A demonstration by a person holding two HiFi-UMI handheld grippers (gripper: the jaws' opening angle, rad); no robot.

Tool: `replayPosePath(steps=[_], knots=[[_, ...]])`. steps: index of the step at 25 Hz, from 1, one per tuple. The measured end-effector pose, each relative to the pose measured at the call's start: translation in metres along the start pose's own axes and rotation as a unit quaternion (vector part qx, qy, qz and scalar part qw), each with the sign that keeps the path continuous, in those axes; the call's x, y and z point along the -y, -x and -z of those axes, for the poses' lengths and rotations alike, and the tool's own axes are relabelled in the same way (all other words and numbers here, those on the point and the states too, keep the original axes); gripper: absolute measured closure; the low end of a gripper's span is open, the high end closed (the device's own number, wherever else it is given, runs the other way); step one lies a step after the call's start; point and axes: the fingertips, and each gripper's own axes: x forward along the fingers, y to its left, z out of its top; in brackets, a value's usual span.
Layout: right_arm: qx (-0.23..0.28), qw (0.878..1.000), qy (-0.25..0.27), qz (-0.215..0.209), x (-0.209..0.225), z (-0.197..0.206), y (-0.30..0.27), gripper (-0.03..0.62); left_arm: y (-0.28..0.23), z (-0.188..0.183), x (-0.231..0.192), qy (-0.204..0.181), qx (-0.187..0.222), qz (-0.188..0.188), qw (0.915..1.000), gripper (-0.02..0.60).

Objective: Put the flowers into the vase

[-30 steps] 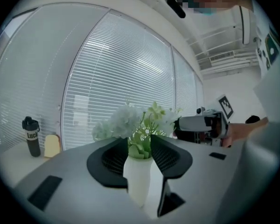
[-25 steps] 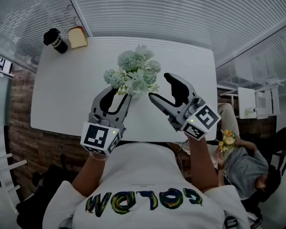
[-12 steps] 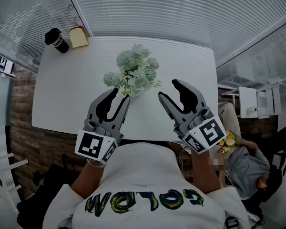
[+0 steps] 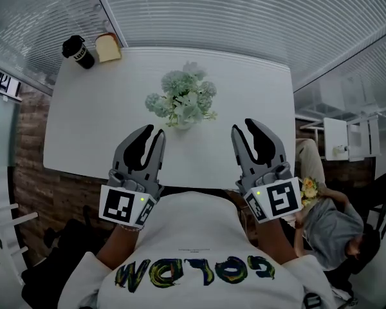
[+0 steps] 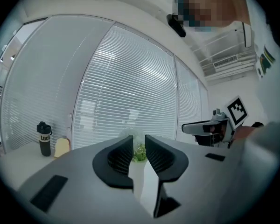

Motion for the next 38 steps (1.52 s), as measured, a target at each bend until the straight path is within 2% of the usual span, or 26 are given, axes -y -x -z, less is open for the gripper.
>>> replayPosePath(steps=[3, 6, 10, 16, 38], knots=[[0.004, 1.0, -0.013, 0.014, 0.003, 0.003, 0.009, 0.515, 0.007, 0.003, -0.007, 0.008, 0.015, -0.019, 0.9997, 0.515], [0.003, 0.999, 0.0, 0.038, 0.01, 0.006, 0.012, 0.544, 0.007, 0.008, -0.019, 0.002, 0.015, -0.04, 0.9991, 0.54], [-0.009, 0.998, 0.012, 0.062, 0.019, 0.015, 0.016, 0.562, 0.007, 0.014, -0.032, -0.008, 0.01, -0.058, 0.9982, 0.557], [-0.025, 0.995, 0.008, 0.092, 0.035, 0.029, 0.024, 0.583, 0.009, 0.018, -0.041, 0.005, 0.017, -0.071, 0.9973, 0.563], [-0.017, 0.996, 0.011, 0.092, 0.04, 0.024, 0.03, 0.583, 0.006, 0.016, -0.032, 0.004, 0.017, -0.062, 0.9979, 0.563]])
